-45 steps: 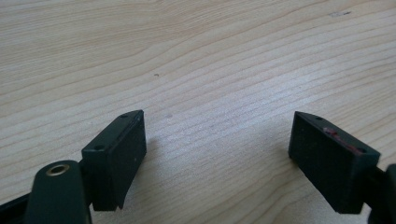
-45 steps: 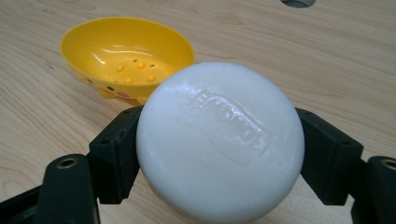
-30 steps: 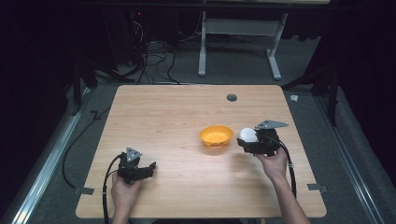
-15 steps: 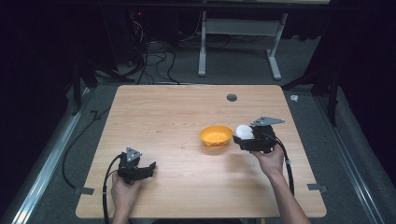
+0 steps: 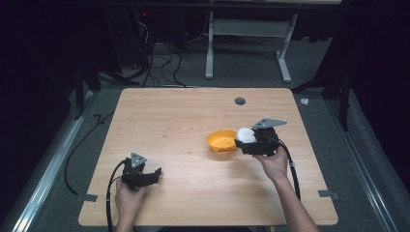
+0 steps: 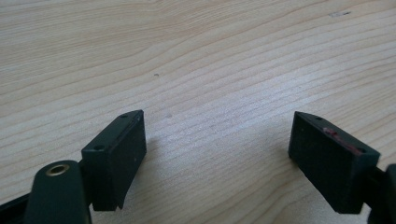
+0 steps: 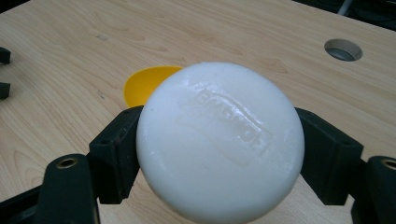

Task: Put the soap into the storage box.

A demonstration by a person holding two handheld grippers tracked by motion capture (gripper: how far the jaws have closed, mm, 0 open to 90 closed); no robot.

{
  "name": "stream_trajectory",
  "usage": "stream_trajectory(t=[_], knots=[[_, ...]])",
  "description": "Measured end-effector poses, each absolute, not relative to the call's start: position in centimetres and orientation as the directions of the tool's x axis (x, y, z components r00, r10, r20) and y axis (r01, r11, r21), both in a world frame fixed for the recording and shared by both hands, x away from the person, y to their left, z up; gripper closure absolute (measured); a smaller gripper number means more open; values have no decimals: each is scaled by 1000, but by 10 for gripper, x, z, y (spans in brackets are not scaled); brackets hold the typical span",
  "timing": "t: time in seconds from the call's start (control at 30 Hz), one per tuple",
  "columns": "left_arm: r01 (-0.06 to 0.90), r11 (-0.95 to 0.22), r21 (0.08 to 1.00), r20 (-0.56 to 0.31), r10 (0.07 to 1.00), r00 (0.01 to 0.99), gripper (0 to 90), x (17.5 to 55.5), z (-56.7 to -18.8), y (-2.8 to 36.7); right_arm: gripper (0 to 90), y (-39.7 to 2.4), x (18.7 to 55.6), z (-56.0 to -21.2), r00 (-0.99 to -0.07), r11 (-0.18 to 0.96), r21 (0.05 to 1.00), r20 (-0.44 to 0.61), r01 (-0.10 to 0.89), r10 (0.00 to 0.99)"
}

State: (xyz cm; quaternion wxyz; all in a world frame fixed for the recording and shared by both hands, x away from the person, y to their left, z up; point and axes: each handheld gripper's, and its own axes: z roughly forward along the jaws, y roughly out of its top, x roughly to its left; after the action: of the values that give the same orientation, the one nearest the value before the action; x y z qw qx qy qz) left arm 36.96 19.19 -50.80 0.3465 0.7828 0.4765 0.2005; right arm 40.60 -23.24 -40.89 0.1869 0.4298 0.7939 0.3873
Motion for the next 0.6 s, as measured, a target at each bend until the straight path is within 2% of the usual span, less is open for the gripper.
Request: stream_trajectory(t=[0.6], knots=[[607,-306,734,-16,885,466,197,370,-508,192,247,-212,421,-411,-588,358,757,42,547,808]])
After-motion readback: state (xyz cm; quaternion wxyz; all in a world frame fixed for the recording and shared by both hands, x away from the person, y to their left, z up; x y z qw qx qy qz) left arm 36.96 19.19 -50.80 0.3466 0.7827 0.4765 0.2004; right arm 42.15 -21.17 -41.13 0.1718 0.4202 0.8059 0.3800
